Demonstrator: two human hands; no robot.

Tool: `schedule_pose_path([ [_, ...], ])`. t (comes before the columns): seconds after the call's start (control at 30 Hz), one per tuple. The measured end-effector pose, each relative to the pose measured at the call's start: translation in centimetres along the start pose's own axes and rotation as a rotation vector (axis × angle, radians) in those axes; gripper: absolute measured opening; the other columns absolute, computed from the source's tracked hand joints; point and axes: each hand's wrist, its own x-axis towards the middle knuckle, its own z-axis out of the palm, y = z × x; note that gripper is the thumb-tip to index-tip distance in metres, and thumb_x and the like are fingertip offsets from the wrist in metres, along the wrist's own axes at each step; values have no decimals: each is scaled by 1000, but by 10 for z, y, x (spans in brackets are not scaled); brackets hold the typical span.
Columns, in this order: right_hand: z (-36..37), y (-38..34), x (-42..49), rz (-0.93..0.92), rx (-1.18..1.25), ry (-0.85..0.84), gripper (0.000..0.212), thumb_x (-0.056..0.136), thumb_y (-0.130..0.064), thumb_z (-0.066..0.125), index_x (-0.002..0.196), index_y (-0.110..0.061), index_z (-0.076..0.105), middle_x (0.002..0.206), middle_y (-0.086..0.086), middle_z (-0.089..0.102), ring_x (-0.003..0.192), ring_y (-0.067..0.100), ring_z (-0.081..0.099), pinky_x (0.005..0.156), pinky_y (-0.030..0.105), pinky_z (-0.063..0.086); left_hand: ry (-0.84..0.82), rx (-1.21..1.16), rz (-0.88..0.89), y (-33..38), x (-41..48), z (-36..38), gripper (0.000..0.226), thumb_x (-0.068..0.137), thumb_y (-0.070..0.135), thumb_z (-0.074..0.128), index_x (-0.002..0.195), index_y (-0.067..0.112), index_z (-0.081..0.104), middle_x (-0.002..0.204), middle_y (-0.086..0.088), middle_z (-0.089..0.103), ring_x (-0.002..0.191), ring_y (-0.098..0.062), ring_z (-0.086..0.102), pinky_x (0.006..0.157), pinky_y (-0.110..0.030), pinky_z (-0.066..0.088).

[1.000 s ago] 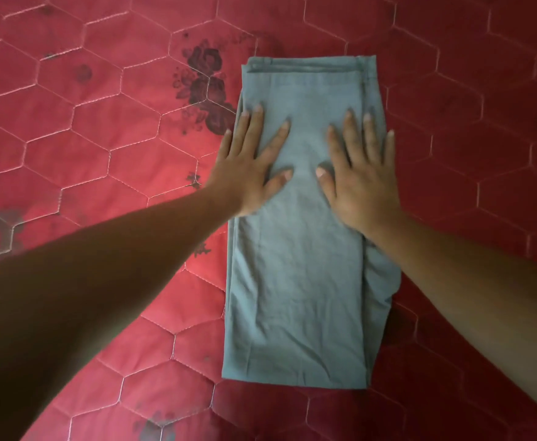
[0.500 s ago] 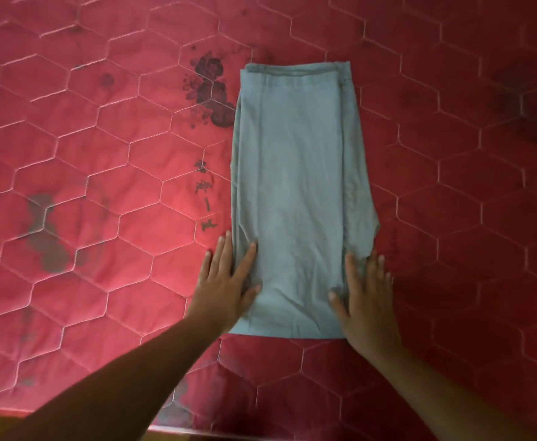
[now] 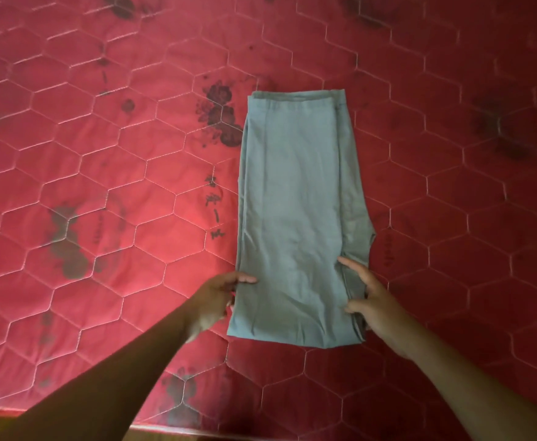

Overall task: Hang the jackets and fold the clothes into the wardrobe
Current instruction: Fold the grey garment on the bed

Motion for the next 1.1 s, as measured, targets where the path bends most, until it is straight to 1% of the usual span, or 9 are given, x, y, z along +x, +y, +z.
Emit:
schedule_pose_path([
  [0.17, -29, -35, 8, 132, 231, -263, 75, 87, 23, 33, 125, -29, 71, 130, 9, 63, 103, 31, 72, 71, 41, 61, 27, 53, 159, 22, 1, -19, 47, 85, -21, 59, 103, 19, 78, 107, 5, 76, 102, -7, 70, 80, -18, 56],
  [0.33, -42, -52, 25, -294, -636, -162, 67, 90, 11, 54, 124, -46, 64, 131, -8, 59, 110, 3, 62, 88, 16, 50, 46, 78, 252, 51, 7, -28, 59, 79, -28, 53, 97, 21, 80, 105, 10, 76, 98, -5, 71, 78, -16, 55],
  [0.43, -54, -62, 32, -573, -894, 10, 44, 85, -10, 76, 110, -45, 67, 112, -10, 56, 108, 18, 56, 89, 32, 48, 56, 166, 372, 74, 7, -34, 48, 81, -24, 59, 103, 14, 78, 106, 6, 77, 98, -6, 71, 80, -14, 53],
  [0.57, -60, -112, 41, -451, -410, 158, 44, 84, -14, 81, 97, -47, 57, 111, -30, 45, 114, 12, 48, 98, 33, 40, 177, 153, 469, 109, 21, -46, 24, 83, 3, 73, 104, 14, 74, 97, 1, 77, 91, -16, 71, 79, -35, 57],
  [0.67, -72, -147, 74, -441, -304, 111, 4, 90, -16, 75, 92, -15, 72, 88, 3, 73, 85, 20, 68, 77, 32, 47, 303, 124, 441, 151, 55, -61, 44, 82, 47, 65, 111, 14, 70, 111, -9, 73, 96, -20, 66, 89, -43, 52],
  [0.73, -79, -171, 114, -349, -143, 215, 18, 93, -27, 72, 85, -11, 72, 68, 6, 69, 65, 17, 66, 67, 30, 47, 279, 17, 448, 185, 85, -64, 24, 99, 36, 58, 110, 19, 69, 114, -3, 74, 101, -18, 69, 93, -41, 53],
  [0.87, -88, -186, 182, -135, 247, 73, 29, 91, -33, 73, 116, -17, 73, 109, 2, 78, 102, 20, 74, 96, 42, 55, 185, -313, 315, 210, 144, -66, 26, 102, 31, 58, 119, 13, 67, 113, -4, 75, 103, -20, 73, 87, -35, 59],
  [1.0, -103, -157, 184, 170, 267, -145, 56, 75, -27, 79, 129, -17, 67, 123, 2, 73, 115, 24, 69, 102, 45, 51, 76, -305, 124, 166, 145, -64, 41, 98, 32, 61, 133, 11, 61, 128, -11, 69, 113, -25, 68, 102, -44, 53],
  [1.1, -104, -151, 178, 170, 211, -200, 52, 75, -15, 78, 127, -15, 67, 122, 3, 74, 113, 24, 70, 102, 44, 50, 73, -260, 95, 148, 129, -64, 33, 101, 31, 59, 128, 12, 63, 127, -15, 68, 105, -26, 65, 108, -49, 45],
])
